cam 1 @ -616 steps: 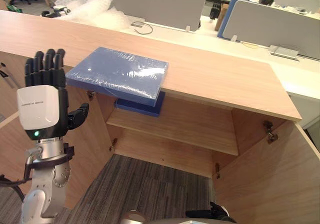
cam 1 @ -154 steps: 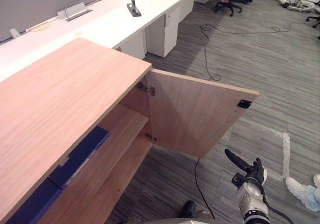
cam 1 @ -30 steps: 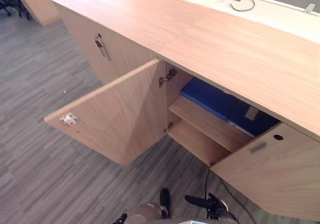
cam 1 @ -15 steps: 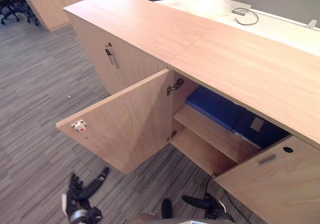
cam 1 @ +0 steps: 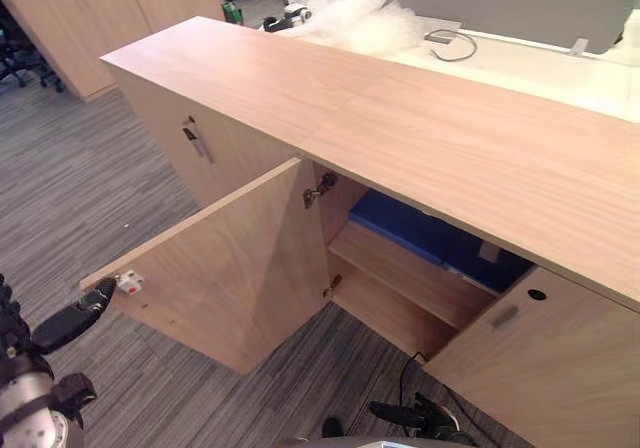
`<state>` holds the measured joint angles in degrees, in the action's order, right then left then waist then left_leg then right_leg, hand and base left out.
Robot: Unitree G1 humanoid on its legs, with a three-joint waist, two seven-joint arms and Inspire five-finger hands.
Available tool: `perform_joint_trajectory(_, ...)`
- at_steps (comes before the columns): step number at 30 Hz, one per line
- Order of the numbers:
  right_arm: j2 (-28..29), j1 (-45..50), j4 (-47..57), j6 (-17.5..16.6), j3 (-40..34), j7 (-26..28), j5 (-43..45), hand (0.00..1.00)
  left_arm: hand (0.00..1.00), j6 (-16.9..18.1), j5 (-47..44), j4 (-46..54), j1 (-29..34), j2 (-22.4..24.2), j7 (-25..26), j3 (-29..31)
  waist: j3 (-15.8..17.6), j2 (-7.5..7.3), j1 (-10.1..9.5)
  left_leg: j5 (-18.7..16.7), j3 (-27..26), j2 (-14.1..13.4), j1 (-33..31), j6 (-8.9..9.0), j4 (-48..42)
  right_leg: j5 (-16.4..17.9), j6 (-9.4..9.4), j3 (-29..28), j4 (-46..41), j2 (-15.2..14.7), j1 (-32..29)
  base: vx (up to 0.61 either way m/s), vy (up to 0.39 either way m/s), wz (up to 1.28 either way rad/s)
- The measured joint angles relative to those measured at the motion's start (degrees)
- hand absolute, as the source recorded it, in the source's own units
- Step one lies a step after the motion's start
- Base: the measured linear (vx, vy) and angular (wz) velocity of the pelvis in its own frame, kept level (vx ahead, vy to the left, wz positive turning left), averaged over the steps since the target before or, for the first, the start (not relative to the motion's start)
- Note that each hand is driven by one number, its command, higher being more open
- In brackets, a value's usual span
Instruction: Walk over to the cabinet, pick up the folder, carry it to the office cabinet, place the folder inside the office cabinet, then close the office cabinet door
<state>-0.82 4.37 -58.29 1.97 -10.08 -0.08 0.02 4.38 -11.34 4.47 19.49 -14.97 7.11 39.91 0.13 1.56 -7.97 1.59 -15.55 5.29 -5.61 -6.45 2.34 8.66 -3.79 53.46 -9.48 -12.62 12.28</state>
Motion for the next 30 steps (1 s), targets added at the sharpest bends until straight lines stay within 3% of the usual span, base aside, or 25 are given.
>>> perform_joint_trajectory(5, -2.6, -0.3, -2.2, 0.0, 0.0, 0.2, 0.0, 1.00, 1.00, 0.0, 0.6, -2.6, -0.8, -1.7, -1.7, -1.6, -0.7, 0.68, -0.43, 0.5, -1.1, -1.8, 0.8, 0.47, 0.0, -1.1, 0.20, -3.3, 1.5, 1.9, 0.4, 0.00, -0.056, -0.16)
perform_joint_trajectory(9, -2.5, -0.3, -2.7, 0.1, 0.0, 0.3, 0.0, 1.00, 1.00, 0.7, -2.1, -7.9, -2.1, -4.1, -4.0, -8.0, -0.6, 0.59, -0.34, 2.7, -1.2, -3.3, 2.4, 2.17, 2.6, -1.2, 0.11, -5.3, 2.0, 3.8, 0.8, -0.02, -0.091, -0.04)
perform_joint_trajectory(13, -2.3, -0.4, -2.7, 0.1, 0.0, 0.8, -0.1, 1.00, 1.00, 1.4, -4.5, -8.1, -1.4, -4.5, -4.5, -9.9, -0.3, 0.81, -0.82, 3.3, -1.1, -4.3, 2.5, 2.95, 2.6, -1.2, 0.11, -6.2, 2.0, 4.8, 0.8, -0.04, -0.076, -0.01)
perform_joint_trajectory(21, -2.0, -1.0, -2.8, 0.1, 0.0, 1.3, -0.4, 1.00, 1.00, 5.5, -5.3, -4.6, 4.1, 0.0, -4.8, -13.2, 0.2, 1.54, -1.05, 4.0, -0.9, -4.8, 2.5, 3.24, 2.9, -1.2, 0.11, -6.5, 1.8, 5.3, 1.0, -0.05, -0.021, 0.01)
perform_joint_trajectory(30, -1.7, -0.6, -2.9, -0.1, 2.3, 1.4, -0.4, 1.00, 1.00, 7.7, -9.4, 13.0, 19.0, 0.0, -6.7, -25.3, 1.0, 1.08, -2.94, 4.3, 0.5, -3.4, 0.4, 3.65, 2.5, -1.5, -0.45, -5.8, 2.3, 4.5, 0.0, -0.06, 0.041, 0.10)
